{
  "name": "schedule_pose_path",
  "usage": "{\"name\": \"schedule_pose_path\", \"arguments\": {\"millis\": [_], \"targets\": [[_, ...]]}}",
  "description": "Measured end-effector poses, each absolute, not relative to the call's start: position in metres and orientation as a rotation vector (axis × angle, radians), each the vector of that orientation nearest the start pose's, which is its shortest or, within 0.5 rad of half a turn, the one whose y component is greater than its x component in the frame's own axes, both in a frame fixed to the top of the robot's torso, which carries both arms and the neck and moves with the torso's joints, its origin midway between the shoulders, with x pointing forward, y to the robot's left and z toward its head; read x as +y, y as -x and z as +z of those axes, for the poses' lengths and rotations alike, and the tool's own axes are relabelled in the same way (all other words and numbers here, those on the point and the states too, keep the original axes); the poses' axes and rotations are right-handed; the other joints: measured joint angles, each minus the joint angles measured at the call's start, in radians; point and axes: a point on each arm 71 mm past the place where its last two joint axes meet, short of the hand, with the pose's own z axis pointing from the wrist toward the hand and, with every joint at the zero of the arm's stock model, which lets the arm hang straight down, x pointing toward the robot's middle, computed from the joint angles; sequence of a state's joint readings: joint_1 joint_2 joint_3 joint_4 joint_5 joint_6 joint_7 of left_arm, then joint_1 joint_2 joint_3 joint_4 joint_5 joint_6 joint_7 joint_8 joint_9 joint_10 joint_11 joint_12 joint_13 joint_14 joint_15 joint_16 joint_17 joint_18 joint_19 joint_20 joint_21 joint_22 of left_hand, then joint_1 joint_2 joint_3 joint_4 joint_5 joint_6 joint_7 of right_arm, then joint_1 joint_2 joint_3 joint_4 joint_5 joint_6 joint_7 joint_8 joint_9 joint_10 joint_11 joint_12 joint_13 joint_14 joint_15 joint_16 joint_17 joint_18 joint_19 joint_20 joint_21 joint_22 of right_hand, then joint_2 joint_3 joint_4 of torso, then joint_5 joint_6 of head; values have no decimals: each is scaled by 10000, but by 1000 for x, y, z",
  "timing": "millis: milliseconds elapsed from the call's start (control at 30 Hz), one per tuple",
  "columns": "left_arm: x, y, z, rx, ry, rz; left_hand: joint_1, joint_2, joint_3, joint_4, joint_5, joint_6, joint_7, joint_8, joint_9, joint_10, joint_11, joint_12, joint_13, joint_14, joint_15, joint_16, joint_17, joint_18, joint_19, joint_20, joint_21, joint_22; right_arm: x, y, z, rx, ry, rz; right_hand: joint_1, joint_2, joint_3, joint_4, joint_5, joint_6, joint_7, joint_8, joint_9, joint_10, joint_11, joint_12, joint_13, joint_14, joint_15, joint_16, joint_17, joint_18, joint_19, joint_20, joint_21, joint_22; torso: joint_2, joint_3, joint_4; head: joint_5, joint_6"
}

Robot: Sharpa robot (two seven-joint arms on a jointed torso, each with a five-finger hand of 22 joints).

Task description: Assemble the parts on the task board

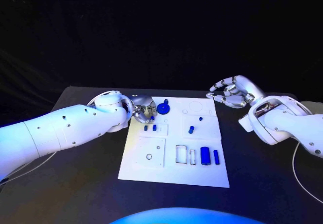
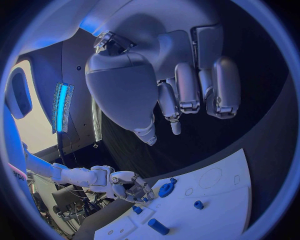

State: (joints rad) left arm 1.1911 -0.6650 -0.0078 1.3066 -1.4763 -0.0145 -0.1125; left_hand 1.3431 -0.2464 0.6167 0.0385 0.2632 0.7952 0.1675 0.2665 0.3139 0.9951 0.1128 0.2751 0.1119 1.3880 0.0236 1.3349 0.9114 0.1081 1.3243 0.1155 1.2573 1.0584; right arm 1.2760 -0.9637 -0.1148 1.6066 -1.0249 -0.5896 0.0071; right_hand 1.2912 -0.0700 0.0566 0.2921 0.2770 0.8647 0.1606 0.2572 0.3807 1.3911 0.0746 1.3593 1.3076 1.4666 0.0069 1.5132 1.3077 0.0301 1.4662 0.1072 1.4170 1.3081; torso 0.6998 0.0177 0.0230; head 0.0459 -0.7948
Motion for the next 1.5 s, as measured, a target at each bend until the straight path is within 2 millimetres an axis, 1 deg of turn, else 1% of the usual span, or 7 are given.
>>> {"name": "schedule_pose_path", "arguments": {"millis": [167,367,533,667,1033,1267,1500], "targets": [[170,-520,-210,19243,-2580,-5716,0,0,-29,-28,0,-35,-34,-59,-9,-161,19,-57,-13,-88,88,-116,-241,0,-97,25,-153,-200,-247,-477,-157,14882,-2870,8012,0,0,0,0,0,-37,-37,0,-23,-795,-32,-963,-417,0,0,-60,-1,0,0,0,-220,-1,0,-2,-1,-1,-7],[177,-519,-209,19238,-2416,-5706,-79,-79,-391,-12,0,-275,-124,-188,-16,-796,122,-175,-81,-382,166,-348,-773,14,-482,83,-631,-832,-250,-479,-159,15045,-2812,7851,695,-92,426,-35,-208,-198,-88,135,-55,-3396,-33,-5888,-4814,-36,-111,-652,-145,239,-398,-142,-1629,-2,1,-6,-1,-9,-9],[195,-518,-208,19182,-1540,-6061,166,272,-2511,490,0,-466,-143,-269,17,-1635,230,162,-44,-680,275,-393,-1332,249,-838,187,-1372,-1772,-252,-481,-161,15370,-2394,7598,1591,-641,1571,-39,-669,271,-45,136,-215,-3550,41,-9202,-7782,-36,-110,-890,-460,392,-457,-88,-2069,-2,0,0,-8,-29,4],[212,-519,-204,18971,-48,-7032,507,613,-3233,832,0,-261,60,-238,85,-1827,252,449,-41,-1056,272,-667,-2165,406,-1224,213,-2067,-2687,-251,-481,-163,15693,-1740,7338,1687,-983,2166,-76,-823,376,19,3,-317,-3222,97,-10361,-8932,1,-73,-890,-460,393,-456,-88,-2150,-3,-6,3,1,-63,31],[249,-516,-190,17625,4284,-10279,893,698,-2127,1096,39,783,123,232,140,-512,35,1488,179,-1208,93,-702,-2595,462,-1125,46,-2108,-2746,-231,-481,-171,16270,1002,6361,1862,-1324,3047,-254,-918,711,-66,-111,-407,-2940,94,-11367,-10101,1,-73,-890,-269,393,-393,-27,-1949,-4,-3,4,1,-183,122],[255,-506,-179,16088,7292,-12990,874,687,-1666,1118,39,958,46,351,178,-204,-110,1784,268,-1894,35,-1202,-3681,461,-1742,-9,-2939,-3759,-211,-478,-180,16273,2753,5664,1844,-1425,3243,-288,-1032,780,-64,-147,-421,-2869,94,-11553,-10342,0,-72,-844,-179,392,-288,-5,-1760,-5,9,-12,-4,-660,200],[254,-496,-175,14969,9079,-14618,831,644,-1611,1063,39,968,36,398,190,-118,-126,1937,333,-2017,-19,-1306,-3976,621,-1846,-47,-3127,-4013,-203,-479,-187,16292,3793,4906,1647,-1621,3328,-318,-1051,713,3,-279,-480,-3006,231,-11823,-10621,-1,39,-793,-92,394,-192,21,-1568,-6,12,-28,5,-854,210]]}}
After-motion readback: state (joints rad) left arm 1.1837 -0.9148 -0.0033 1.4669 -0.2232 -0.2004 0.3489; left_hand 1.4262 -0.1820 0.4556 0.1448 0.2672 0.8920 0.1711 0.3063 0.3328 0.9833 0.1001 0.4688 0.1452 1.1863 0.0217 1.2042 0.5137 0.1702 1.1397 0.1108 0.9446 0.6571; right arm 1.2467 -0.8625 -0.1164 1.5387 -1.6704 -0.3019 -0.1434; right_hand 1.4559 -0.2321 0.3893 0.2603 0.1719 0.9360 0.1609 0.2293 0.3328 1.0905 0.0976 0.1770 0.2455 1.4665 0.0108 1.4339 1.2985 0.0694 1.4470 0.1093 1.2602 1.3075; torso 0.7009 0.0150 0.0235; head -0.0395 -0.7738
